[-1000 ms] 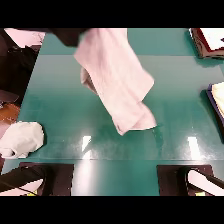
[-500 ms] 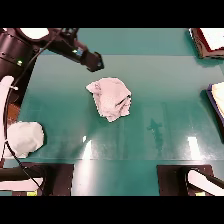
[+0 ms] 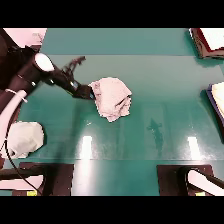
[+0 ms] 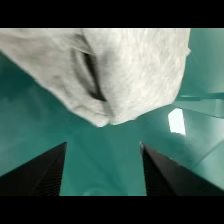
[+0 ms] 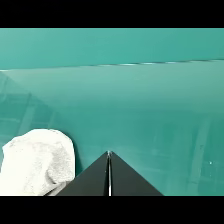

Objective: Fold the shirts.

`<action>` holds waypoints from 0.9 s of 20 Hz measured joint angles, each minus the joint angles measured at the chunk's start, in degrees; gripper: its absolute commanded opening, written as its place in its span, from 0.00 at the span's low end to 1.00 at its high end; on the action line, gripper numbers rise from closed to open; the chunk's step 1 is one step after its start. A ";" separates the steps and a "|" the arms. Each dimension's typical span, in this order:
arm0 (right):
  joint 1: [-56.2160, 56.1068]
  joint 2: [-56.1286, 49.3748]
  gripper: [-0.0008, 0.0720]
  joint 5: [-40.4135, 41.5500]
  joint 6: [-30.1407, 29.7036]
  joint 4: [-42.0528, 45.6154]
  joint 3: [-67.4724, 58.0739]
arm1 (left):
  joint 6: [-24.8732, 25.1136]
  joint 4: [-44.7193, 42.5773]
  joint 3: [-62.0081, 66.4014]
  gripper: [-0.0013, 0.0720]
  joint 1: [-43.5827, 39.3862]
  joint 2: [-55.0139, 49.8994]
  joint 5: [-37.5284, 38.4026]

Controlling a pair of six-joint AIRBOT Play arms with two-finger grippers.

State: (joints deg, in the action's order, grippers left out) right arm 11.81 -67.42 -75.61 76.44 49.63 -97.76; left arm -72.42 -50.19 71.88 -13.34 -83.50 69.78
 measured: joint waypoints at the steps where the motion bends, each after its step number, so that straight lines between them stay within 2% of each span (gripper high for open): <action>1: 0.00 0.00 0.03 0.00 0.00 0.00 0.00 | 1.57 3.13 -3.80 0.77 -0.66 0.00 -2.97; 6: 0.00 0.00 0.03 0.00 0.00 -0.02 0.00 | 7.45 10.27 -12.98 0.76 -6.21 -0.02 -13.40; 7: 0.00 0.00 0.03 -0.02 0.00 -0.02 0.02 | 7.87 10.84 -13.68 0.51 -7.39 -0.02 -15.23; 8: 0.00 0.00 0.03 -0.02 0.00 -0.02 0.00 | 7.85 11.43 -14.14 0.09 -8.13 -0.02 -16.55; 9: 0.00 0.00 0.03 -0.02 0.00 -0.02 0.00 | 7.78 11.58 -14.47 0.05 -8.52 -0.02 -17.73; 12: 0.00 0.00 0.03 -0.61 0.00 -0.02 0.02 | 6.95 11.96 -14.25 0.05 -8.98 0.33 -17.97; 17: -1.75 -0.13 0.06 -3.15 -0.02 -0.11 1.03 | 6.32 11.43 -5.84 0.05 -3.96 6.69 -9.11; 18: -2.93 -0.22 0.30 -3.13 0.00 -0.15 2.23 | 6.32 10.91 -3.28 0.05 -2.43 8.90 -7.43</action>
State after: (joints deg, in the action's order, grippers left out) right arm 8.88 -67.64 -78.74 76.44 49.47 -95.53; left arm -66.11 -39.29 68.60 -15.77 -74.61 62.35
